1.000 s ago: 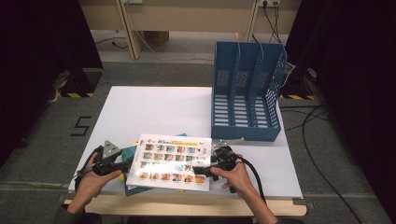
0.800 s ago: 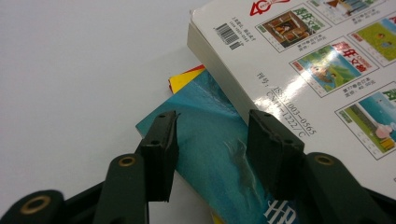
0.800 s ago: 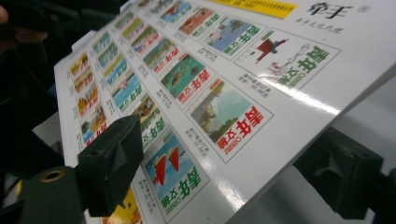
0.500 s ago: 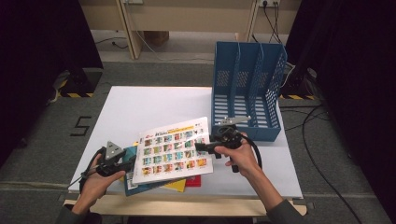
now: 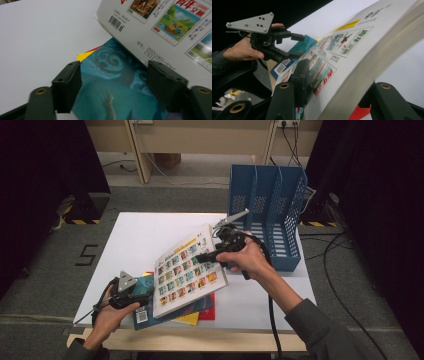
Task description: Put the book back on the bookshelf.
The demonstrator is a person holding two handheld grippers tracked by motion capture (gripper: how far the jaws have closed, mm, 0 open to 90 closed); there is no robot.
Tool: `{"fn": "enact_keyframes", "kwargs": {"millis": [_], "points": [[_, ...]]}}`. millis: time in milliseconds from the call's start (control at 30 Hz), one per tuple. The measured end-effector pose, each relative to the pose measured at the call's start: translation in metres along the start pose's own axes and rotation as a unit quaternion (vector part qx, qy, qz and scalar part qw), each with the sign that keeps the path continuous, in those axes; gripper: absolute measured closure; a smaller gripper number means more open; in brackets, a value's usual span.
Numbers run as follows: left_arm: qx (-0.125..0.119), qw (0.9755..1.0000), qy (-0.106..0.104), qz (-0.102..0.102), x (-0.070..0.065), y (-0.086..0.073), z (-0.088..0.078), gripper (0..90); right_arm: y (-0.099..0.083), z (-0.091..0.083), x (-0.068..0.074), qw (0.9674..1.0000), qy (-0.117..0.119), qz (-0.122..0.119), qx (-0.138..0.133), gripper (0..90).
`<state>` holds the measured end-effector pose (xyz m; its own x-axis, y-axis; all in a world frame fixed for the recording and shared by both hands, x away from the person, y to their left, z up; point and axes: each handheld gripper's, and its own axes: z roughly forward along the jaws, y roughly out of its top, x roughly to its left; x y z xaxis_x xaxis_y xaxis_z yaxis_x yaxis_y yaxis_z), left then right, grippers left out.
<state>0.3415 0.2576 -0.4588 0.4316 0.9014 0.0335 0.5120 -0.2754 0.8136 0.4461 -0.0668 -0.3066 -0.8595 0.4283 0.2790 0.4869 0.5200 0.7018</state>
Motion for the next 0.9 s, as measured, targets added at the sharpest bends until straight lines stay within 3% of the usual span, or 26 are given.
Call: {"fn": "enact_keyframes", "kwargs": {"millis": [33, 133, 167, 267, 367, 533, 800, 867, 900], "points": [[-0.004, 1.0, -0.008, 0.004, -0.005, 0.0, 0.001, 22.5, 0.007, -0.002, 0.001, 0.9999, -0.008, -0.008, 0.006, 60.0], [-0.007, 0.9997, 0.002, 0.023, -0.009, 0.001, 0.001, 22.6, 0.023, -0.004, 0.006, 0.9993, -0.016, -0.022, 0.025, 64.2], [-0.012, 0.9997, 0.005, 0.023, -0.01, 0.002, 0.001, 22.0, 0.042, -0.001, 0.018, 0.9962, -0.03, -0.068, 0.045, 69.4], [-0.011, 0.9998, 0.003, 0.018, -0.009, 0.001, 0.002, 21.2, 0.066, 0.006, 0.037, 0.9903, -0.049, -0.111, 0.068, 69.9], [-0.013, 0.9997, 0.003, 0.019, -0.008, -0.001, 0.001, 21.1, 0.081, 0.013, 0.051, 0.9899, -0.046, -0.112, 0.074, 69.8], [-0.014, 0.9998, 0.0, 0.011, -0.007, -0.002, 0.002, 19.2, 0.081, 0.013, 0.056, 0.9938, -0.029, -0.089, 0.061, 68.0], [-0.017, 0.9998, 0.008, 0.009, -0.008, -0.002, 0.004, 18.5, 0.072, 0.009, 0.046, 0.9984, -0.002, -0.045, 0.034, 67.1], [-0.022, 0.9997, 0.009, 0.006, -0.009, -0.002, 0.004, 18.5, 0.07, 0.007, 0.046, 0.9984, -0.002, -0.045, 0.035, 67.4], [-0.022, 0.9997, 0.009, 0.006, -0.009, -0.002, 0.004, 18.5, 0.07, 0.007, 0.045, 0.9977, -0.004, -0.057, 0.035, 68.2]]}}
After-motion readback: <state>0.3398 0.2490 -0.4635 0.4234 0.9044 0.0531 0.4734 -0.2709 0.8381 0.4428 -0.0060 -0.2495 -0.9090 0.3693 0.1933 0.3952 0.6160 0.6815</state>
